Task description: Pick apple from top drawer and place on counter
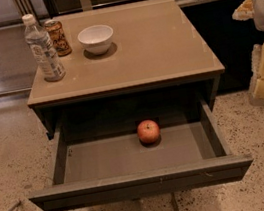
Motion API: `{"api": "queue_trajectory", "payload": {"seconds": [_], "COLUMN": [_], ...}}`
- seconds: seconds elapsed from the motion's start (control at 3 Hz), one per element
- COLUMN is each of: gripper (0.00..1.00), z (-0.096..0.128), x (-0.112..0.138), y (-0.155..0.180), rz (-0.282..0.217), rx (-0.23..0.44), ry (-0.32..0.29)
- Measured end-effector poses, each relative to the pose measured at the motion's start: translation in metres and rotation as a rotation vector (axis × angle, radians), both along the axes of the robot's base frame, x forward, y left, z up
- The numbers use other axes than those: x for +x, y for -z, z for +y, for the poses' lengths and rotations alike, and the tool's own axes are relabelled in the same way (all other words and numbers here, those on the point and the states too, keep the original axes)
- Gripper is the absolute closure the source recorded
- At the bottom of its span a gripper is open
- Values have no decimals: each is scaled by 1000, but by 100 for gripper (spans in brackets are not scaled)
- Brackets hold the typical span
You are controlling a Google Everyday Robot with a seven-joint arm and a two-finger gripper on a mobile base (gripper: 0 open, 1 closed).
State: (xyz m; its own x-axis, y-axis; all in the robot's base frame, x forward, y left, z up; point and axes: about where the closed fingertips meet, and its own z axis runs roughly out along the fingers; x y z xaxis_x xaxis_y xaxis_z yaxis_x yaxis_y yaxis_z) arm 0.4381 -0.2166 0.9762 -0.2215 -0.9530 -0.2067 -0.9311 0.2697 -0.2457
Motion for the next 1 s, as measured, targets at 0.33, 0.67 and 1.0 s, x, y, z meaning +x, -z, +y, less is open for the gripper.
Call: {"api": "queue_trajectory", "payload": {"seconds": [0.33, 0.67, 1.0], "gripper": [0, 9, 32], "z": [0, 0, 1], "x": [0, 0, 3], "y": [0, 0, 13], "rz": [0, 0, -5], "rx": [0, 0, 43], "ry": [0, 0, 6]}}
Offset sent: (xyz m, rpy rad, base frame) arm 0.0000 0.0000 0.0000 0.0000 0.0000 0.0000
